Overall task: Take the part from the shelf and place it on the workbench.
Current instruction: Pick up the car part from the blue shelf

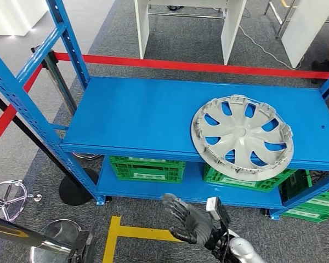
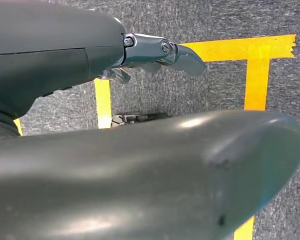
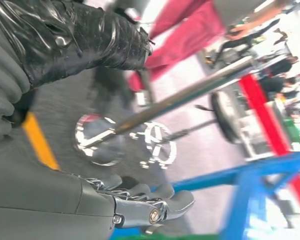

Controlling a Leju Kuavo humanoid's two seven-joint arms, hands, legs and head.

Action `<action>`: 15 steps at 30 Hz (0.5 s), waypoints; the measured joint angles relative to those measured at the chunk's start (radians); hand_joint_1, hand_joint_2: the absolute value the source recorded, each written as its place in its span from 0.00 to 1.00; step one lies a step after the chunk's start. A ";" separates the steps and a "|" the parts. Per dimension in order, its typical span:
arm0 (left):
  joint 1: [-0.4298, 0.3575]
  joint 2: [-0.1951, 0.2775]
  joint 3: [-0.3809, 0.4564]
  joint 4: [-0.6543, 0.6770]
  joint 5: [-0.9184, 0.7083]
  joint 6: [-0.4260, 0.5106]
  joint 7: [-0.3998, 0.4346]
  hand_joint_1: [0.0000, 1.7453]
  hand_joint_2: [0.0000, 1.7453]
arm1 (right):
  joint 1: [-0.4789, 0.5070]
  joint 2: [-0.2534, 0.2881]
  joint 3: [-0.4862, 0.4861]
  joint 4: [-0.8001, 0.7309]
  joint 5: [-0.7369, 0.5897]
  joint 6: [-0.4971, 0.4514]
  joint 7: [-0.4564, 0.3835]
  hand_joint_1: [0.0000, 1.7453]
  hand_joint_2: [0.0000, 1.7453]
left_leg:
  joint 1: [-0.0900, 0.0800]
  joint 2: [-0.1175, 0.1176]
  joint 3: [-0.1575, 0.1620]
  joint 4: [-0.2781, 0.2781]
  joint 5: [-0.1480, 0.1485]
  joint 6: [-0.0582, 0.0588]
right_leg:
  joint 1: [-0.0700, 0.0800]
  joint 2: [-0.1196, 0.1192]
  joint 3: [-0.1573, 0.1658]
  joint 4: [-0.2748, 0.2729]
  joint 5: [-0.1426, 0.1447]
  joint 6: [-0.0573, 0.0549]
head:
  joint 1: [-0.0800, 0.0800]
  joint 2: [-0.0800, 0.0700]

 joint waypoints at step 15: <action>0.011 0.000 -0.012 0.001 0.011 0.000 -0.009 0.00 0.00 | 0.015 -0.019 -0.006 -0.152 -0.016 -0.009 0.011 0.00 1.00 | 0.000 0.000 0.000 0.000 0.000 0.000 | 0.000 0.000 0.000 0.000 0.000 0.000 | 0.000 0.000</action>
